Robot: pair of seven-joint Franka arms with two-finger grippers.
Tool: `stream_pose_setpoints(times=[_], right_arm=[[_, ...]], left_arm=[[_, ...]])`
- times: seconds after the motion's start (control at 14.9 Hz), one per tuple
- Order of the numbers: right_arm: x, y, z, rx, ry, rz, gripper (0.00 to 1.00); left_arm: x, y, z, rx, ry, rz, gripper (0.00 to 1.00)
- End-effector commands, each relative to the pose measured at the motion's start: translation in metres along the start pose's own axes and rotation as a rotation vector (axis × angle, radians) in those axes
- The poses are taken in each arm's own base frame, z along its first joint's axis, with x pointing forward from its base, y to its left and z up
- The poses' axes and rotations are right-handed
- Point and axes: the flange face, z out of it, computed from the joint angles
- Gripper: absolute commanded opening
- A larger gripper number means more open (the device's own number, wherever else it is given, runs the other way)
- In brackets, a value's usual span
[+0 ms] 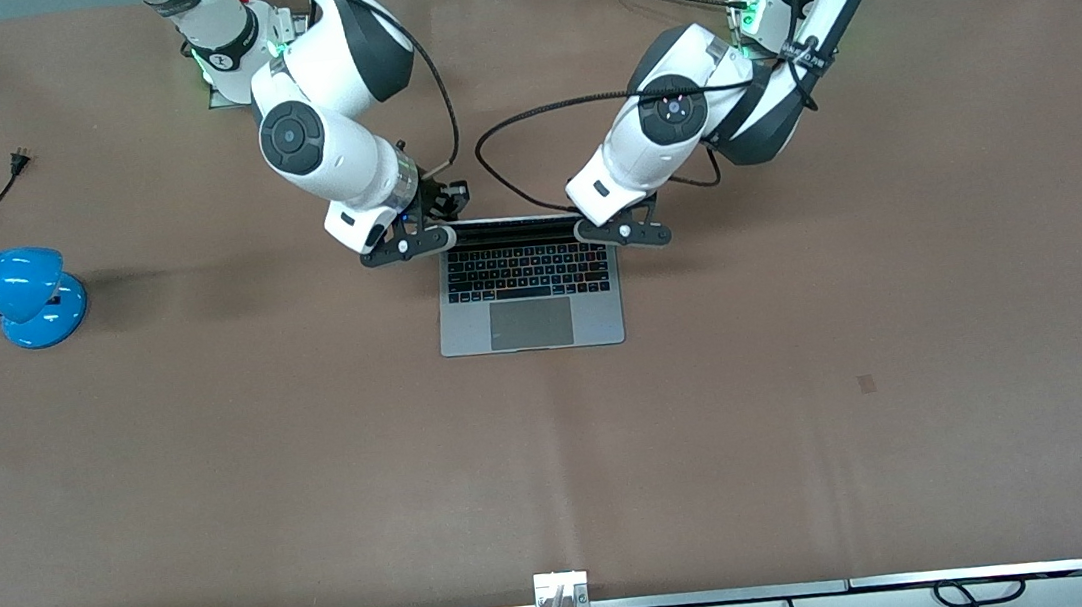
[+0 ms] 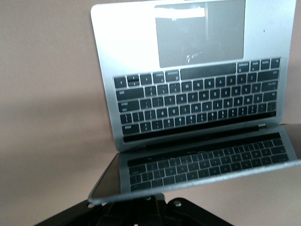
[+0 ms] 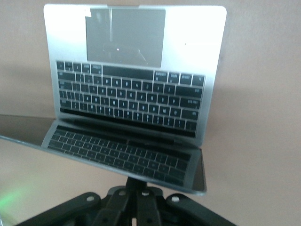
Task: Close laptop with both arms from behind
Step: 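Push the screen down with both grippers until the lid shuts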
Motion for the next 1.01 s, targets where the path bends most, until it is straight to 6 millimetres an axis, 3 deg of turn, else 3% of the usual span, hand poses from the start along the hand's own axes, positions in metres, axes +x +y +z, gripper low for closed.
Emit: stream_pose_setpoints(times=[0.0, 0.4, 0.94], right_arm=[[0.024, -0.003, 0.008, 0.010, 0.012, 0.018, 0.00], [0.073, 0.013, 0.021, -0.025, 0.043, 0.028, 0.00], [0.118, 0.021, 0.074, -0.077, 0.036, 0.033, 0.00]], left_arm=[[0.025, 0.001, 0.007, 0.000, 0.008, -0.018, 0.00], [0.045, -0.007, 0.022, 0.004, 0.002, -0.024, 0.00], [0.077, -0.020, 0.070, 0.024, -0.029, -0.017, 0.00]])
